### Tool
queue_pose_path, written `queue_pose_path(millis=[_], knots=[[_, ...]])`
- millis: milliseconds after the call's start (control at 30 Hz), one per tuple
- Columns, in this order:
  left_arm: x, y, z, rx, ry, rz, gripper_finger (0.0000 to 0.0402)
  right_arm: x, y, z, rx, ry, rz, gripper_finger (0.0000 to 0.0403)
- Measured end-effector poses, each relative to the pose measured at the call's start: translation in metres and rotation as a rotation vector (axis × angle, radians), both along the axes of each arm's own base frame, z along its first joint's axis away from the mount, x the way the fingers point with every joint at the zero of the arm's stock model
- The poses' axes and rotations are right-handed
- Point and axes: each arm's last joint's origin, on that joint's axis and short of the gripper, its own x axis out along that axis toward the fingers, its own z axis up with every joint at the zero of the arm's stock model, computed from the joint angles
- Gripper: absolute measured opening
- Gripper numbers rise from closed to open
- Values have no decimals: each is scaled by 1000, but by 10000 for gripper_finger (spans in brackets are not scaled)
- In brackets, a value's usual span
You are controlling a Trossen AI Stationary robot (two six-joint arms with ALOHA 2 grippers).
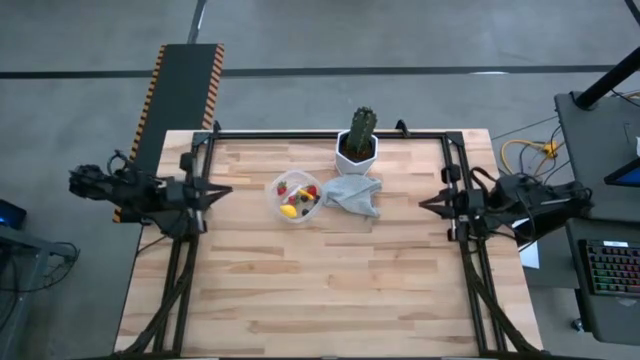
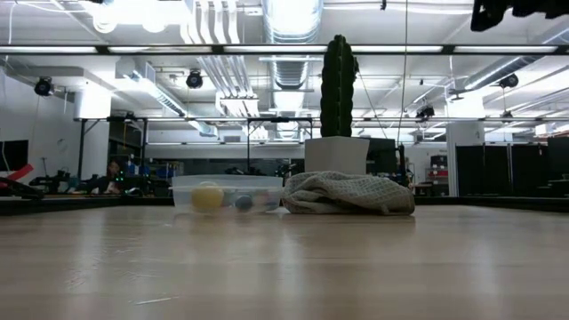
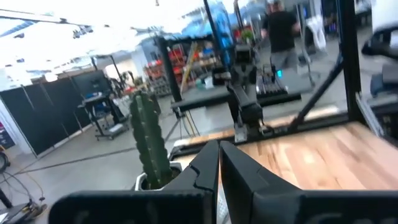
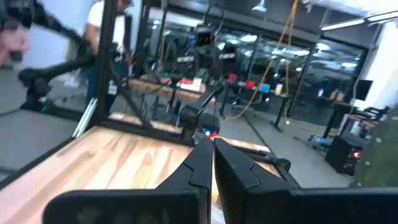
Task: Pick and placing Produce into tupperware
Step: Return to Home Position
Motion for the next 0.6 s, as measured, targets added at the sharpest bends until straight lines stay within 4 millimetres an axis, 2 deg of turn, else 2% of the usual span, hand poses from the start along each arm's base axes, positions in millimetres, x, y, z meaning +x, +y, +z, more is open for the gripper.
queue_pose_path(millis=[133,300,600], knots=[[-11,5,-19,-28,-35,8,0,4,0,-15,12,-41,-9,8],[-20,8,-40,-87,-57,0,0,10,-1,-34,25,-53,-111,8],[-21,7,-74,-115,-75,-30,0,12,-4,-44,54,-88,-181,8]])
